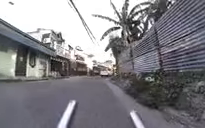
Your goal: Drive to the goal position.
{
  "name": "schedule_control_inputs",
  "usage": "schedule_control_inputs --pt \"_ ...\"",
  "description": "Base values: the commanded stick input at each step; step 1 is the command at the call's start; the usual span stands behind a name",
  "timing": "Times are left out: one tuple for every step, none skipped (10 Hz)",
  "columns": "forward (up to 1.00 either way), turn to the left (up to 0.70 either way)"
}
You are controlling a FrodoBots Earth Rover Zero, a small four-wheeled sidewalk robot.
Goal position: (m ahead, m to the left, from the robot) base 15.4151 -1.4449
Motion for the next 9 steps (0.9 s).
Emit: schedule_control_inputs --pt "0.85 0.0" --pt "0.85 0.0" --pt "0.85 0.0" --pt "0.85 0.0" --pt "0.85 0.0" --pt "0.85 0.0" --pt "0.85 0.0" --pt "0.85 0.0" --pt "0.85 0.0"
